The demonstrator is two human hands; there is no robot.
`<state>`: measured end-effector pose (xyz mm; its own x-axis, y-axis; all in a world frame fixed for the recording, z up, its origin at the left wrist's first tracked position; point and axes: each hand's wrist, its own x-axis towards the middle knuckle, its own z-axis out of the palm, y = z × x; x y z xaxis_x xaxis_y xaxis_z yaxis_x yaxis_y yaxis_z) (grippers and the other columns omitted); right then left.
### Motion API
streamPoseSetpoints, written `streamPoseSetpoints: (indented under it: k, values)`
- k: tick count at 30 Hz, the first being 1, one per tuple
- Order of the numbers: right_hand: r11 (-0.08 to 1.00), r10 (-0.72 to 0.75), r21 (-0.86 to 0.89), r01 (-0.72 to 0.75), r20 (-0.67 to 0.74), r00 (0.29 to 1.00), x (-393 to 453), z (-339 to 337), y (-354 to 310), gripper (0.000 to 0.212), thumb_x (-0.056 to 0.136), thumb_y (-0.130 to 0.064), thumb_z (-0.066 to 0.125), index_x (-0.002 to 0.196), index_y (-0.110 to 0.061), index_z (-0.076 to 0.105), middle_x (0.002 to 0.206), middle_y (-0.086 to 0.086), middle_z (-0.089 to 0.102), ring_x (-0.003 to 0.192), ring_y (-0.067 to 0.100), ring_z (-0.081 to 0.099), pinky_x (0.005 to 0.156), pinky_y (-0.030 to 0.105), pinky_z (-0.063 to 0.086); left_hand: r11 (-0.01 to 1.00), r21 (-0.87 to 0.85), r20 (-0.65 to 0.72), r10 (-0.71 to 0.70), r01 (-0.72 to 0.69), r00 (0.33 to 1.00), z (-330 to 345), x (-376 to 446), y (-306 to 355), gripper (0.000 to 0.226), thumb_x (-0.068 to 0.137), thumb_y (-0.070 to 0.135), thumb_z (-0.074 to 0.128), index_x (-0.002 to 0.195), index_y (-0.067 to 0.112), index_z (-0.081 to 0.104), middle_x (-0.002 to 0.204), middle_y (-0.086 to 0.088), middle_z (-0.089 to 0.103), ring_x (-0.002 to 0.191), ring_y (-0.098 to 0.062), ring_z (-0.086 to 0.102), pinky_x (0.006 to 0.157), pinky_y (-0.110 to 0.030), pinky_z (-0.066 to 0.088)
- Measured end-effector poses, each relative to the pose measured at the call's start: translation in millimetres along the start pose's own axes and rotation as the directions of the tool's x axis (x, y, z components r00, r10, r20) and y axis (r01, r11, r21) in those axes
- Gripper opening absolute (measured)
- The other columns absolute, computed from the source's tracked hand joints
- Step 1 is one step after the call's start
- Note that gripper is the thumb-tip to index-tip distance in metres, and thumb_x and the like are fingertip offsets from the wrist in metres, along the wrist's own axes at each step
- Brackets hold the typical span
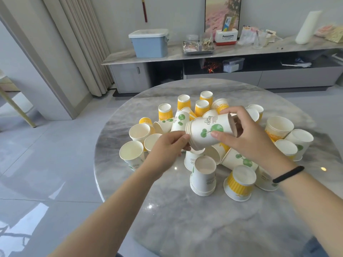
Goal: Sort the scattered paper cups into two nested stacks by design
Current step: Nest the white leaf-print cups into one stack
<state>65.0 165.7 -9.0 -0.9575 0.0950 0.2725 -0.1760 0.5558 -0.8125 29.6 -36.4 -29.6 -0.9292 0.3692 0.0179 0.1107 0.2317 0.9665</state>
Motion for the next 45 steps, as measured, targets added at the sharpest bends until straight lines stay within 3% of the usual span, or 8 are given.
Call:
streamPoseSetpoints:
  k: [4,7,14,21,27,34,41,45]
  values:
    - [0.988,-0.124,-0.104,0.111,-0.131,0.983,-10,0,-4,0.053,0.069,-0.049,0.073,0.114,-0.031,0.051,0.090,-0.017,0.058,0.074,-0.001,0.053,0.063,0.008,0.038,0.991,0.096,0.089,-0.099,0.091,0.991,10,-5,1,0.027,0.094,0.020,0.051,0.071,0.019,0.064,0.067,0.008,0.065,0.048,0.007,0.055,0.048,-0.010,0.038]
    - [0.963,-0.145,-0.234,0.133,-0.035,0.989,-17,6,0,0.061,0.067,-0.056,0.069,0.122,-0.036,0.053,0.105,-0.012,0.064,0.087,0.006,0.053,0.073,0.018,0.040,0.942,0.289,0.188,-0.231,0.171,0.955,6,-8,-5,0.021,0.090,0.023,0.058,0.072,0.019,0.067,0.068,0.007,0.069,0.052,0.003,0.060,0.046,-0.009,0.038]
    - [0.821,-0.039,-0.536,0.196,0.291,0.956,-30,29,10,0.065,0.069,-0.054,0.069,0.129,-0.041,0.046,0.118,-0.008,0.059,0.111,0.017,0.048,0.089,0.028,0.038,0.883,0.435,-0.029,-0.183,0.178,0.983,2,15,-28,0.005,0.087,0.018,0.060,0.085,0.020,0.064,0.073,0.005,0.062,0.062,-0.007,0.053,0.048,-0.010,0.038]
    - [0.934,0.077,-0.336,0.118,0.514,0.854,-24,24,26,0.064,0.069,-0.053,0.068,0.127,-0.055,0.042,0.115,-0.019,0.059,0.105,0.005,0.051,0.090,0.026,0.045,0.740,0.664,0.145,0.010,-0.105,0.989,20,39,-54,0.058,0.082,0.034,0.066,0.136,0.028,0.046,0.143,0.001,0.040,0.129,-0.023,0.034,0.111,-0.035,0.029]
    - [0.956,0.121,-0.286,-0.058,0.210,0.970,11,12,43,0.029,0.087,-0.037,0.057,0.116,-0.032,0.062,0.098,-0.009,0.064,0.069,-0.002,0.050,0.069,0.021,0.039,0.761,0.638,0.074,0.097,-0.122,0.993,23,44,-60,0.059,0.076,0.040,0.071,0.128,0.026,0.049,0.125,0.007,0.054,0.122,-0.018,0.040,0.097,-0.022,0.034]
    - [0.957,0.115,-0.281,-0.073,0.136,0.984,29,20,40,0.019,0.088,-0.025,0.057,0.104,-0.024,0.068,0.086,-0.011,0.064,0.062,-0.008,0.052,0.058,0.007,0.037,0.961,0.259,-0.143,0.143,-0.103,0.979,-2,28,-5,0.051,0.074,0.022,0.076,0.119,0.026,0.052,0.119,0.009,0.055,0.104,-0.009,0.057,0.087,-0.025,0.049]
    - [0.971,0.231,0.031,-0.238,0.155,0.961,25,2,21,0.018,0.090,-0.023,0.054,0.085,-0.025,0.071,0.078,-0.009,0.067,0.055,0.000,0.058,0.050,0.009,0.040,0.916,0.276,0.134,0.263,-0.290,0.956,14,2,18,0.057,0.066,0.031,0.076,0.114,0.047,0.048,0.114,0.017,0.053,0.103,0.004,0.054,0.086,-0.010,0.046]
    - [0.952,0.277,-0.161,-0.261,0.086,0.957,16,-8,28,0.017,0.088,-0.023,0.056,0.094,-0.017,0.072,0.079,-0.010,0.066,0.068,0.003,0.058,0.055,0.015,0.039,0.821,0.473,0.289,0.198,-0.320,0.937,29,-2,0,0.057,0.071,0.037,0.074,0.122,0.035,0.049,0.119,0.016,0.048,0.105,0.003,0.050,0.090,-0.022,0.048]
